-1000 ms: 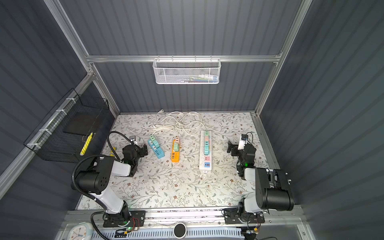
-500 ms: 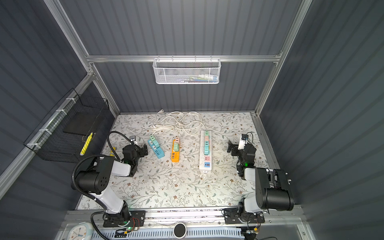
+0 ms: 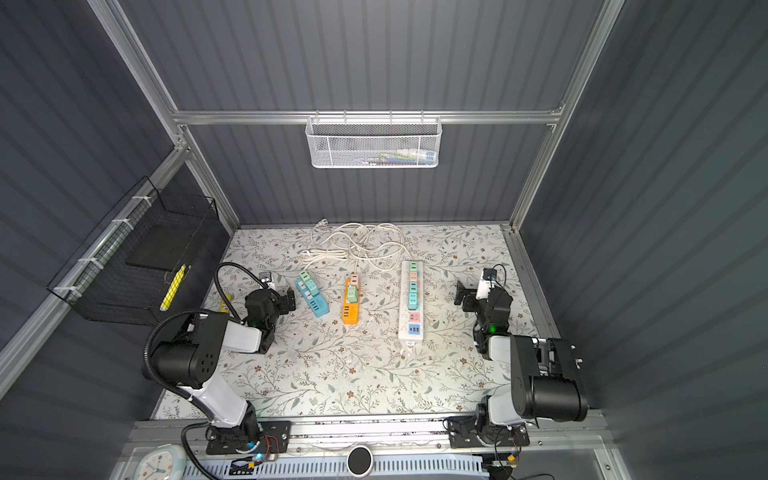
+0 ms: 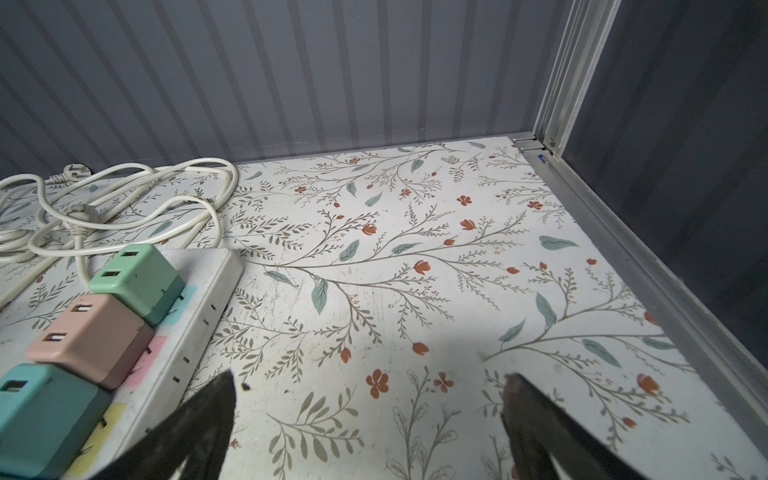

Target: Insert the plug

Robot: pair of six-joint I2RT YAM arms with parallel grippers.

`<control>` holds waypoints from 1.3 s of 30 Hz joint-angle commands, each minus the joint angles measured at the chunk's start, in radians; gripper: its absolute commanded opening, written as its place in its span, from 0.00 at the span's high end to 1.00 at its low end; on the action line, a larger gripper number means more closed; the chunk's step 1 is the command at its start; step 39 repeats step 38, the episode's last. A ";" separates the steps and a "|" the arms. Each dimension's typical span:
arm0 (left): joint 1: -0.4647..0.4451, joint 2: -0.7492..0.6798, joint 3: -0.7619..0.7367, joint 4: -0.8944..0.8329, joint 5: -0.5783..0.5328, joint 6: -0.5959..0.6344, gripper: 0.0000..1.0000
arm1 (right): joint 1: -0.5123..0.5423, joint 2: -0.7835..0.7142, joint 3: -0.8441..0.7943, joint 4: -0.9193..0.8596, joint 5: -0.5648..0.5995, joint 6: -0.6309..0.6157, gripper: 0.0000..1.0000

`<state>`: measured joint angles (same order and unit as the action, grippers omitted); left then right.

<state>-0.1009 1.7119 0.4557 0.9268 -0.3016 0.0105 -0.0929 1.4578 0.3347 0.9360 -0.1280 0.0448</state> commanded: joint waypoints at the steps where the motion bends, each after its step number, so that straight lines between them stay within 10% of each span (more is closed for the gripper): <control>1: 0.007 0.004 0.009 -0.003 0.006 -0.012 0.00 | -0.002 0.002 -0.002 0.026 0.007 0.009 0.01; 39: 0.008 0.005 0.016 -0.016 0.009 -0.014 0.00 | -0.003 -0.001 -0.005 0.028 0.008 0.009 0.01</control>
